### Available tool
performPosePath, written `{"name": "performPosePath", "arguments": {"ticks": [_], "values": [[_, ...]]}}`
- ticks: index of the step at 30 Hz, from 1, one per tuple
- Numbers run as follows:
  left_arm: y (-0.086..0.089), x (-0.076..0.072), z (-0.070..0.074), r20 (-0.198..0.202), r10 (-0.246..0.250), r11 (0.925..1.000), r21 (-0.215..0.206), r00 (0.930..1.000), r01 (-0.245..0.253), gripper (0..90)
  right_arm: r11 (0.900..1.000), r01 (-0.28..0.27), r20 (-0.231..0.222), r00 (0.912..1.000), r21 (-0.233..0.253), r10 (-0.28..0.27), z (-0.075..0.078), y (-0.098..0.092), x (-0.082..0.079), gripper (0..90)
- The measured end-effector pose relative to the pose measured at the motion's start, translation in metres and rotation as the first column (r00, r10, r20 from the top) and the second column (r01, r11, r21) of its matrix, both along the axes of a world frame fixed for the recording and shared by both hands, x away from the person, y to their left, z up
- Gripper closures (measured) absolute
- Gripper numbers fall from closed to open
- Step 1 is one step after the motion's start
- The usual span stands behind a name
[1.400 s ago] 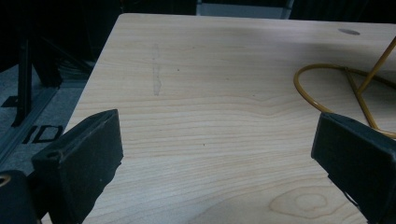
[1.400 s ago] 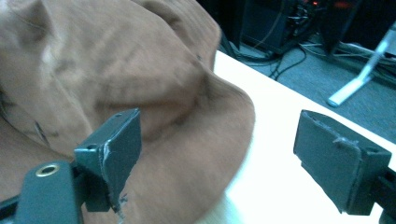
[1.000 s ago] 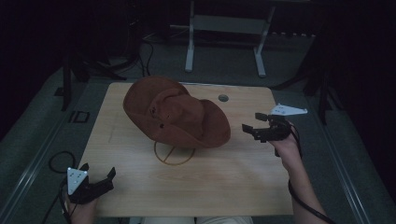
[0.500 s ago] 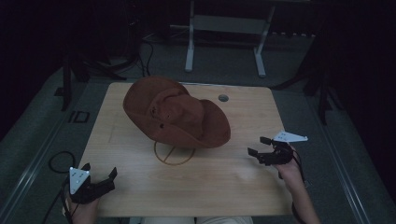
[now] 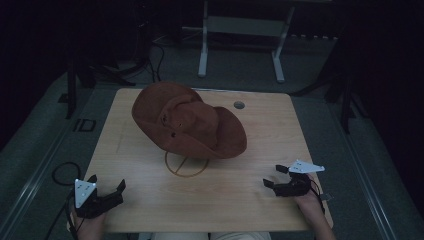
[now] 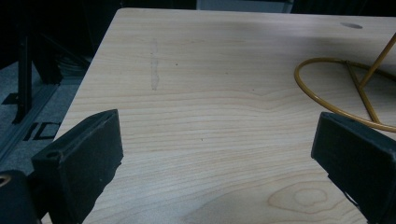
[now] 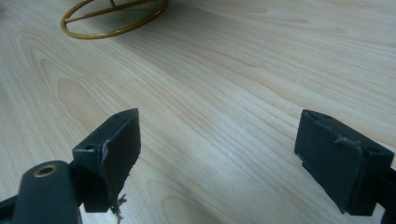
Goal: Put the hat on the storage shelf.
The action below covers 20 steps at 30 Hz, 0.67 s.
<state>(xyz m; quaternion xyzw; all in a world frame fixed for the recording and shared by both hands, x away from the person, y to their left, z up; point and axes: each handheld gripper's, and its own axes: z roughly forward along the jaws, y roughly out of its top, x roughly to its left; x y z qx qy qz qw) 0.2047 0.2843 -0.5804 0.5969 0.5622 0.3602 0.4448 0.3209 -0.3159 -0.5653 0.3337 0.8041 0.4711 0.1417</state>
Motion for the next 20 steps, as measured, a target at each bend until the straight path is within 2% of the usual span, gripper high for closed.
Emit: {"name": "performPosePath", "arguments": {"ticks": [4, 10, 17, 20], "values": [[0.0, 0.0, 0.0, 0.0, 0.0, 1.0, 0.001, 1.0, 0.0, 2.6, 1.0, 0.001, 0.017, 0.9999, -0.024, 0.0, -0.001, -0.001, -0.01, 14.6], [0.0, 0.0, 0.0, -0.003, 0.002, 1.0, -0.004, 1.0, -0.002, 2.6, 0.997, -0.019, 0.086, 0.996, -0.077, 0.025, -0.002, 0.001, -0.02, 14.1], [0.0, 0.0, 0.0, -0.003, 0.0, 1.0, -0.003, 1.0, 0.0, 2.6, 0.995, -0.034, 0.12, 0.9917, -0.097, 0.046, -0.002, 0.003, -0.026, 14.0], [0.001, 0.001, 0.0, -0.004, 0.0, 1.0, -0.001, 1.0, 0.0, 2.6, 0.996, -0.031, 0.127, 0.9909, -0.087, 0.042, -0.002, 0.002, -0.027, 14.0]]}}
